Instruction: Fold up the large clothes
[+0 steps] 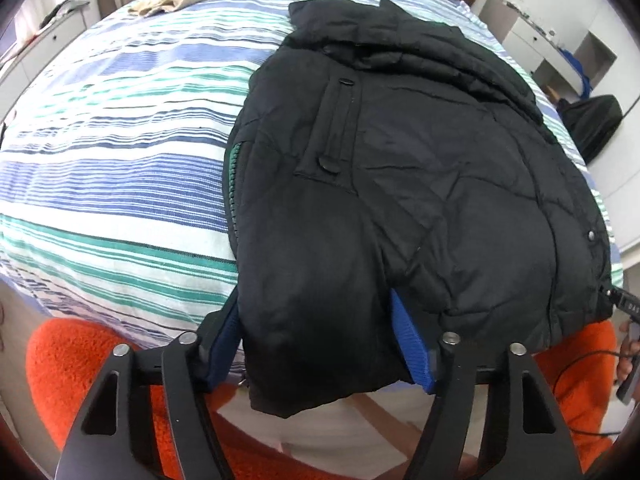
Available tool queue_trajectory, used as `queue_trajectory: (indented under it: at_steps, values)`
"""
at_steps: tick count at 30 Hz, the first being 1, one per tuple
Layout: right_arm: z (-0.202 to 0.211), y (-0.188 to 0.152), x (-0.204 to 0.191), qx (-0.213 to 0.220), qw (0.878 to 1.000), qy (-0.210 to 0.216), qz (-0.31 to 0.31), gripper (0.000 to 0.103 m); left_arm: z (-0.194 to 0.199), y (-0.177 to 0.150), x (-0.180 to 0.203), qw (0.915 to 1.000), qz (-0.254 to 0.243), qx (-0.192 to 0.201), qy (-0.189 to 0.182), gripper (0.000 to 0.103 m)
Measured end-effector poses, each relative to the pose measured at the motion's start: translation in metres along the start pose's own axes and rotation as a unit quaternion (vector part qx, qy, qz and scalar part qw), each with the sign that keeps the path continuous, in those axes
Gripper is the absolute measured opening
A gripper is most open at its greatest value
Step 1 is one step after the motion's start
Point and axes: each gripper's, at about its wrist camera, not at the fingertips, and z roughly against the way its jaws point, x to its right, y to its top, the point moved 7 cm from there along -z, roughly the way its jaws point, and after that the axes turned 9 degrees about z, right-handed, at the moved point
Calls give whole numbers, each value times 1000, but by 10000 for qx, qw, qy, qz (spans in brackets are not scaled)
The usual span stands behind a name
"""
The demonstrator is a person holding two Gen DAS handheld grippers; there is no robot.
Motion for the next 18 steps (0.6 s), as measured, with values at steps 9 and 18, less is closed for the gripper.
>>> queue_trajectory:
  at_steps: [9,18]
  values:
    - [-1,-3,1,41,9999,129,-85,70,-3,0,-1,9999,-72,26,112,54]
    - [0,-4,0,-65,10000,69,-13,70,-10,3,0,9989,-294,109,357,84]
